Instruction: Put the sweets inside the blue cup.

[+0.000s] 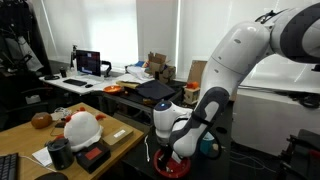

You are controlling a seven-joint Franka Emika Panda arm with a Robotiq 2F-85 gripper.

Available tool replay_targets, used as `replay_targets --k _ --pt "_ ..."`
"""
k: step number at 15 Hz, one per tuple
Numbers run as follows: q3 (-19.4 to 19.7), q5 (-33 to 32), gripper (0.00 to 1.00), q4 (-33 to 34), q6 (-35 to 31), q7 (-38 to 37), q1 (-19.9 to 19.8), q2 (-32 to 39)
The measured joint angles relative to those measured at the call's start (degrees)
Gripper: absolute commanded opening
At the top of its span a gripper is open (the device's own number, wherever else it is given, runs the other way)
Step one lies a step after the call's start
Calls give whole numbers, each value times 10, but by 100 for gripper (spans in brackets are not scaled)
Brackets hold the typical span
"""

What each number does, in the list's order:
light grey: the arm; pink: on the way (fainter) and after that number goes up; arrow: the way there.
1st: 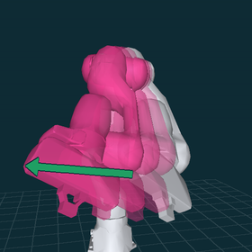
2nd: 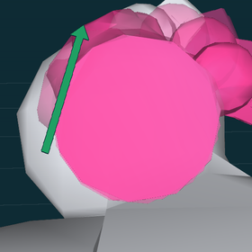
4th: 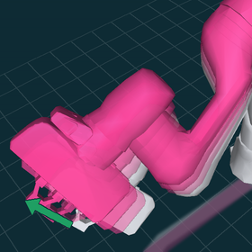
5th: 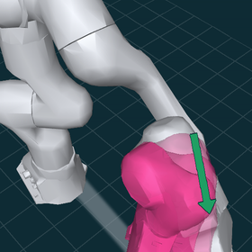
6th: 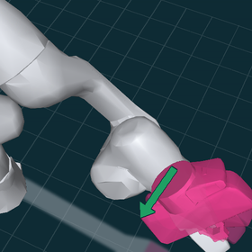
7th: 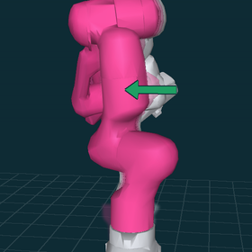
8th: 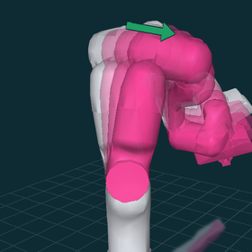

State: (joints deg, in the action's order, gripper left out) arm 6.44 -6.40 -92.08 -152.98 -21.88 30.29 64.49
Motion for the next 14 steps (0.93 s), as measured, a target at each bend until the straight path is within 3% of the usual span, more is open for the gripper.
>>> replay_targets --k 9,10,11,14 --pt "-3 0 100 -1 0 0 -9 9" --pt "-3 0 75 -1 0 0 -11 9" --pt "-3 0 72 -1 0 0 -12 9" --pt "-3 0 49 0 0 1 -15 10"
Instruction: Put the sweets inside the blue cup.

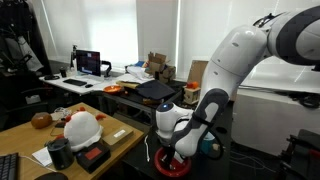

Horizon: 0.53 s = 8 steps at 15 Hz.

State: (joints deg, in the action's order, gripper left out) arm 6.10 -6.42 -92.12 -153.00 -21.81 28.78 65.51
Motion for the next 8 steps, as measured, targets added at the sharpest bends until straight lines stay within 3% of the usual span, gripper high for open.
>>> replay_targets --k 6,7,8 --pt "0 0 5 7 0 0 0 0" --pt "0 0 2 7 0 0 0 0" --pt "0 0 6 7 0 0 0 0"
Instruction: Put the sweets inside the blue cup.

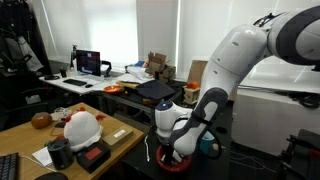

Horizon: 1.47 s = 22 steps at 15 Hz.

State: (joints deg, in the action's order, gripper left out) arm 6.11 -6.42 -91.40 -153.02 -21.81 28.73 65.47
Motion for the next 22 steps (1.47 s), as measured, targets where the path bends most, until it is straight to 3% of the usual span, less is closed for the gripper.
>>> replay_targets --k 8,15,22 --pt "-3 0 6 -27 0 1 -9 -23" --pt "-51 1 6 -130 1 5 -38 -143" --pt "-29 2 6 -216 5 -5 -45 -245"
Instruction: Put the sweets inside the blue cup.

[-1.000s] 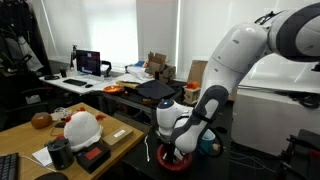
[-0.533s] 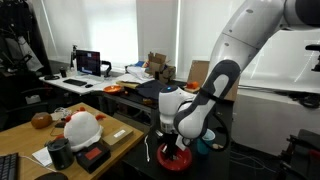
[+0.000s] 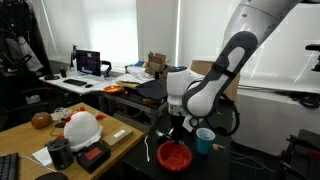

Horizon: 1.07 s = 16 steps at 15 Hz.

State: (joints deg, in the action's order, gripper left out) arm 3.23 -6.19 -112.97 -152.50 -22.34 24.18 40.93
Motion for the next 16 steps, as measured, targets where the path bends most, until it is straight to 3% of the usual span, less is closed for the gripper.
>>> replay_targets --k 6,16 --pt "44 0 6 -49 0 -45 -13 -50" --pt "60 4 6 -113 0 -105 -53 -84"
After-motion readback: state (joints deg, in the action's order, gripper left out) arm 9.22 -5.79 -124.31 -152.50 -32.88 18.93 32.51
